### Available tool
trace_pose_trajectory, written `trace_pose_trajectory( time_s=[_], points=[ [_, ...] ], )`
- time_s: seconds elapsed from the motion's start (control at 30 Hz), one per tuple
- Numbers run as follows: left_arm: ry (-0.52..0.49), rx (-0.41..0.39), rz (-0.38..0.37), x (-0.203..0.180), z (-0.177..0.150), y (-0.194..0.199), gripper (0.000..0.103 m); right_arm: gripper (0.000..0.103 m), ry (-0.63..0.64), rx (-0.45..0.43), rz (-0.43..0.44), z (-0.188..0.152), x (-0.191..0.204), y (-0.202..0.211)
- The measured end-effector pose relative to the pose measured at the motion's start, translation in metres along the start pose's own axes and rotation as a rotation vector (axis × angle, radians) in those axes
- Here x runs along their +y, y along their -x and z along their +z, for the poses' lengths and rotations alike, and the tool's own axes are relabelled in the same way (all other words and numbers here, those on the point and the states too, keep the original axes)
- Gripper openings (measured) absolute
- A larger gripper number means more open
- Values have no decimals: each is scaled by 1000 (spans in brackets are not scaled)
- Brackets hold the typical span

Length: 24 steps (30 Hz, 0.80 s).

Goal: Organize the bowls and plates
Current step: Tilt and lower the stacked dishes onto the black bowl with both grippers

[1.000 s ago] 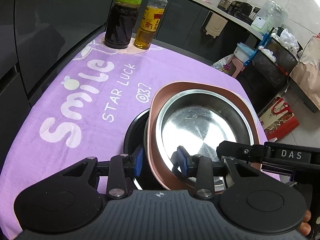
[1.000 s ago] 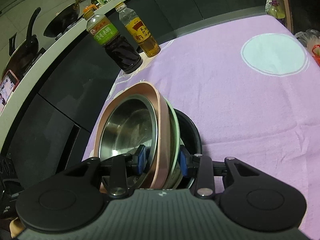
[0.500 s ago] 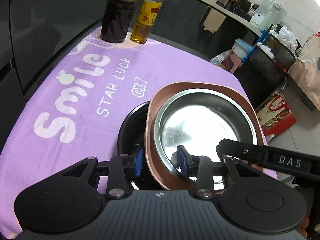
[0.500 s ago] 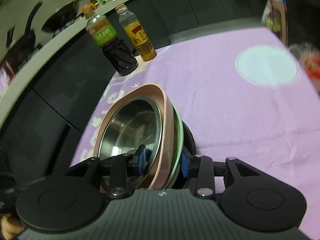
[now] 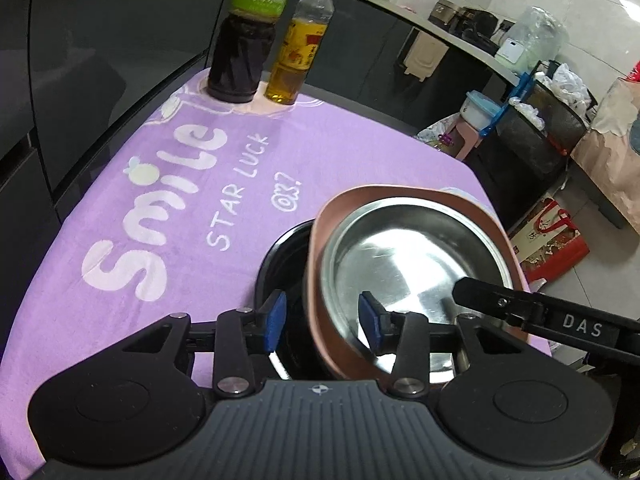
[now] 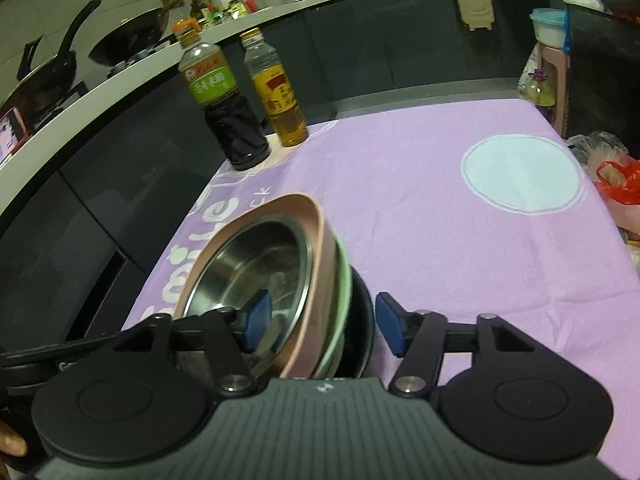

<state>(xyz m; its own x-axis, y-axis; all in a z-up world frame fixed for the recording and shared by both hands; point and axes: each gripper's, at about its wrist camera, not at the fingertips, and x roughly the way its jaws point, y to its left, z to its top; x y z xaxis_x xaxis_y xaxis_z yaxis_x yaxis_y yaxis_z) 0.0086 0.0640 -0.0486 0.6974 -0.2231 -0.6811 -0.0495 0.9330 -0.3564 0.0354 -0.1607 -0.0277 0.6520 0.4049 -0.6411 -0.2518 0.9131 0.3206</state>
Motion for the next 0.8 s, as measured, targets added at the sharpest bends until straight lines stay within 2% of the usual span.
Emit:
trace_pose_trajectory(
  time_s=[0.2, 0.37, 0.5, 0.63, 0.8],
  points=[
    [48, 1, -37, 11, 1, 1, 39, 59, -89, 70, 47, -2, -16, -10],
    [51, -25, -5, 14, 0, 3, 44, 62, -131, 84, 76, -2, -20, -15],
    [73, -22, -17, 20, -1, 0, 46, 67, -183, 111, 108, -2, -24, -21],
    [82, -19, -26, 24, -1, -2, 48, 72, -213, 127, 113, -2, -26, -25],
    [93, -10, -41, 26, -1, -3, 49, 73, -216, 134, 112, -2, -25, -27]
  ],
)
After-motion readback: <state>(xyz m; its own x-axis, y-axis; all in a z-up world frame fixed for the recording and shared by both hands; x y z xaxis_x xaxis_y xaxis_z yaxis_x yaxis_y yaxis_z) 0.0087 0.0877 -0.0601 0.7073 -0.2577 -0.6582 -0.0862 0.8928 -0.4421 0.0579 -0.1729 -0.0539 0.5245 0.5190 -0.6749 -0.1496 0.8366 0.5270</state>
